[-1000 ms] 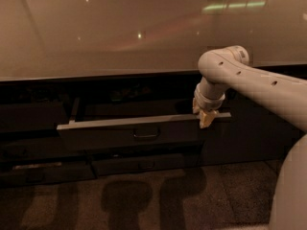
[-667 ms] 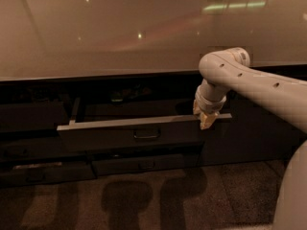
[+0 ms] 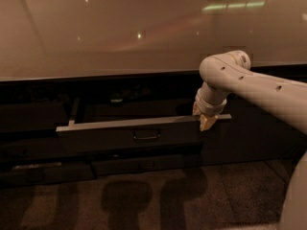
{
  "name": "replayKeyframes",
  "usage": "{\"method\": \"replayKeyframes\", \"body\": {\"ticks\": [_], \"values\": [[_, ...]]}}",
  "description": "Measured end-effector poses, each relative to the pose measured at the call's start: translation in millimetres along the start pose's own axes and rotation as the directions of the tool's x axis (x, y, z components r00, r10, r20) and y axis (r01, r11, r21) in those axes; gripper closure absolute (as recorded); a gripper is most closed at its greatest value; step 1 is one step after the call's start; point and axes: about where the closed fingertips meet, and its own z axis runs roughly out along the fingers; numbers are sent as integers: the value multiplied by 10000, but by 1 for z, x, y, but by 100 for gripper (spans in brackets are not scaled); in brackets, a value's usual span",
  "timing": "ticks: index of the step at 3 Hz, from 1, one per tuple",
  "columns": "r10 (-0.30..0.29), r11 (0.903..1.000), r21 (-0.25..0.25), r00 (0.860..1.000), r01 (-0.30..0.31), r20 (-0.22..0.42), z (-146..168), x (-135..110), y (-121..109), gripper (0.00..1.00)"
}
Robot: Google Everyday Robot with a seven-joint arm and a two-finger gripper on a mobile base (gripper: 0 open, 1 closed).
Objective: Open top drawer
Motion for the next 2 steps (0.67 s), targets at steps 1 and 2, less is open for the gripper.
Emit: {"method": "replayKeyframes", "body": {"ticks": [1,2], "values": [[-46,10000,-20,10000,46,12,0,-2,4,100],[-93,9999,-38,10000,93,24,0,-3,8,100]]}}
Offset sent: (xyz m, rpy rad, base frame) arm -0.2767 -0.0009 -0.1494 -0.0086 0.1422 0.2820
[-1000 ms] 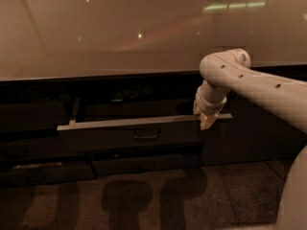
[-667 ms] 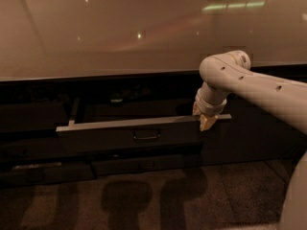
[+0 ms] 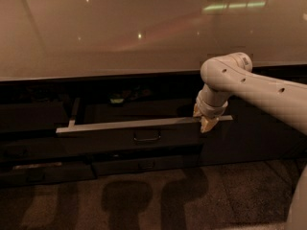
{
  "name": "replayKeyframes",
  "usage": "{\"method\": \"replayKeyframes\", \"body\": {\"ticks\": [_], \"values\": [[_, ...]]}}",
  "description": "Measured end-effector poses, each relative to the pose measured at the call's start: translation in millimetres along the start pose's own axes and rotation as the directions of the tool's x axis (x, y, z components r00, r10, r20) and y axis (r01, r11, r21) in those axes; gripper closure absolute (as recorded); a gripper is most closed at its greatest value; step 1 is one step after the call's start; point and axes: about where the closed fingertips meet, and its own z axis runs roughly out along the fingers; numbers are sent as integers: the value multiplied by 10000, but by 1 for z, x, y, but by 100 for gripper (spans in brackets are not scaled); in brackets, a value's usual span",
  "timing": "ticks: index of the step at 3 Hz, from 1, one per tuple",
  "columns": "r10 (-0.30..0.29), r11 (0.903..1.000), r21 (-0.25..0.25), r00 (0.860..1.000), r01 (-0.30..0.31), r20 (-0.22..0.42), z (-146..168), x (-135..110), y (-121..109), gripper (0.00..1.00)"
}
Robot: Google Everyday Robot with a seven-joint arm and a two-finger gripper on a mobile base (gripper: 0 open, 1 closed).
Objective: Open top drawer
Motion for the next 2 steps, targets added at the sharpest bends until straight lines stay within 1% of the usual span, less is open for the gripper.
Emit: {"method": "replayKeyframes", "body": {"ticks": [1,2], "values": [[-194,9990,390,9997,199,-134,-11,1,4,100],[-356,9991,223,9993,357,-63,-3,-7,30,100]]}}
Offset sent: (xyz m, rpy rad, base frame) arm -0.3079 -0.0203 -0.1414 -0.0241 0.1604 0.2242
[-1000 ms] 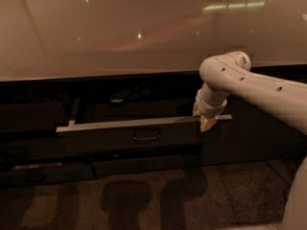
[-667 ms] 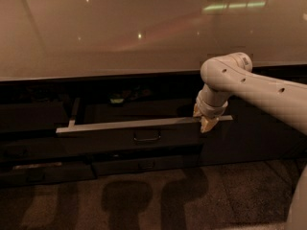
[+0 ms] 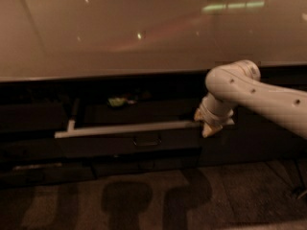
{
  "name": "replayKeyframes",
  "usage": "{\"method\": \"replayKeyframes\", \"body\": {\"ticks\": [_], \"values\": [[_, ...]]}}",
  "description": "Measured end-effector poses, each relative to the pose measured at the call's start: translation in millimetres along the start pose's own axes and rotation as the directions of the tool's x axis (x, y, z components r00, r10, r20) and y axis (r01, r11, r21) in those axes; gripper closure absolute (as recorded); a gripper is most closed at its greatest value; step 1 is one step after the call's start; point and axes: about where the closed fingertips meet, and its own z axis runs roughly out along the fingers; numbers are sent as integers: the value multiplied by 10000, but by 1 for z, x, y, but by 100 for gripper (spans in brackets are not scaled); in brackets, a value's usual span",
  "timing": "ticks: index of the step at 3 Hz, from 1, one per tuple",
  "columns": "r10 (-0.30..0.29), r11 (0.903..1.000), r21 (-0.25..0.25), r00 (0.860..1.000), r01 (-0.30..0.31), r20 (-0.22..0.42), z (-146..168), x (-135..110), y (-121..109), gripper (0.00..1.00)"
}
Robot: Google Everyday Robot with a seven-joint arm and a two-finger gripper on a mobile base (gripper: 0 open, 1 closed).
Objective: Open top drawer
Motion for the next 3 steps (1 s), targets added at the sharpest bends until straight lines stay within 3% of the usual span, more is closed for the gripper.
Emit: {"method": "replayKeyframes", "body": {"ticks": [2,3], "values": [[-20,10000,-55,10000,20,29,-2,-2,8,100],[-20,10000,-55,10000,20,29,-2,-2,8,81]]}}
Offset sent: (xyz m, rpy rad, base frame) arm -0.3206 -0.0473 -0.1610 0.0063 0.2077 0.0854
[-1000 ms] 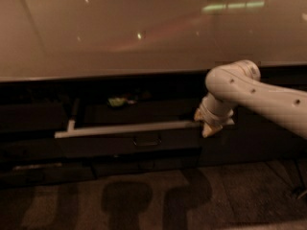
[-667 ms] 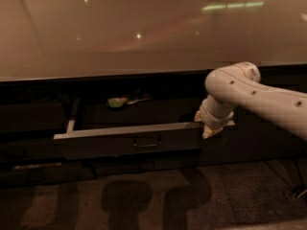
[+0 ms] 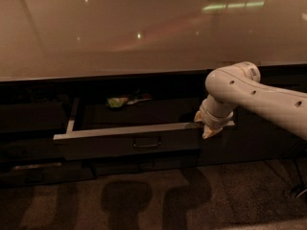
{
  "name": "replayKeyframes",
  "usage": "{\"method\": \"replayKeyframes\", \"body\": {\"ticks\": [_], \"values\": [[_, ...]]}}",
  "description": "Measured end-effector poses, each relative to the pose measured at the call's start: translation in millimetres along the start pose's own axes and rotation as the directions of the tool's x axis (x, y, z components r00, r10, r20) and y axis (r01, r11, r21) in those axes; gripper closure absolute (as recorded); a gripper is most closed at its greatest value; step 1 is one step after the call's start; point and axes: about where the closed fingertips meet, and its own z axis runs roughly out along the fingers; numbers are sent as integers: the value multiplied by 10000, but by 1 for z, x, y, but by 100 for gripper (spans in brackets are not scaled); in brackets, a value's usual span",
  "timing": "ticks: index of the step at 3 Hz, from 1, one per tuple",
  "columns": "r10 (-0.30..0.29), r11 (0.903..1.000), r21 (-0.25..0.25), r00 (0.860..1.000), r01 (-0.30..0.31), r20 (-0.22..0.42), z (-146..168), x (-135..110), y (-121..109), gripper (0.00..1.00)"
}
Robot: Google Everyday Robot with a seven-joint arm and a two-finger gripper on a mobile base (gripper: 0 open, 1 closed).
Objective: Open top drawer
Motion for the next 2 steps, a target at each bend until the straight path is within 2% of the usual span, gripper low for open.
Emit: {"method": "replayKeyframes", "body": {"ticks": [2], "values": [[-103,9999,108,9999,102,31,-10,-4,-3,34]]}}
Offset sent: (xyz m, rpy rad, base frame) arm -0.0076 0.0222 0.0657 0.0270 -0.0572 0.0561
